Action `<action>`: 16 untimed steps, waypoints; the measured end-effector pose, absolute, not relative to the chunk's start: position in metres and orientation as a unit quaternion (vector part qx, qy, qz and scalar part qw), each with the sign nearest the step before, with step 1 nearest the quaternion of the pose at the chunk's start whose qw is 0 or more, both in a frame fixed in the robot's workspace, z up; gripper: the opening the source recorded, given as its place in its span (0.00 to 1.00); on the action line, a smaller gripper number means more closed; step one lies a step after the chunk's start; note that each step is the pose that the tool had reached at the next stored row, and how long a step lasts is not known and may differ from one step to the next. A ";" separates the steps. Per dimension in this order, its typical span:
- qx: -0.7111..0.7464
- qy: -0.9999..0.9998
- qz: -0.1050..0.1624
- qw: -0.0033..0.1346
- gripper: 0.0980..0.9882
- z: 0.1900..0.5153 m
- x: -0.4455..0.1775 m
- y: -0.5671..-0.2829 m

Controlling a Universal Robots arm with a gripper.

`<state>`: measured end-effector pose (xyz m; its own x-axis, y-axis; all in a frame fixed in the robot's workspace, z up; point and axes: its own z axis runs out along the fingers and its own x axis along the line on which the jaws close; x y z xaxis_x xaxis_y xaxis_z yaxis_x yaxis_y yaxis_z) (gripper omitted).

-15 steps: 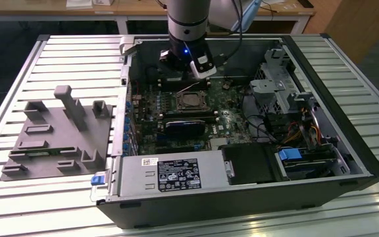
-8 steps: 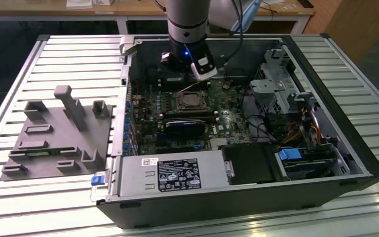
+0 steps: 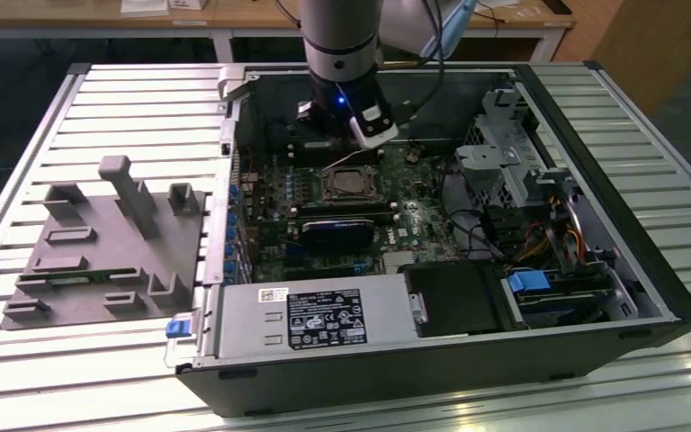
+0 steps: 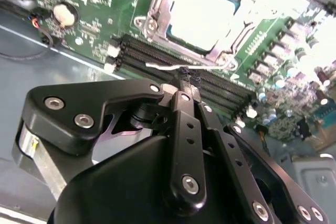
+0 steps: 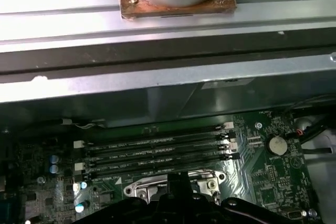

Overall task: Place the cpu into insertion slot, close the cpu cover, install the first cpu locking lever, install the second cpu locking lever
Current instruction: 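Install the first cpu locking lever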

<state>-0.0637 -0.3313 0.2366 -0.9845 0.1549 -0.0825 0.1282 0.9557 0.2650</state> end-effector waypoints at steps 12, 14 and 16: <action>0.069 0.987 0.124 0.074 0.00 0.224 -0.064 -0.331; 0.069 0.987 0.124 0.074 0.00 0.223 -0.064 -0.329; 0.069 0.987 0.124 0.075 0.00 0.222 -0.064 -0.326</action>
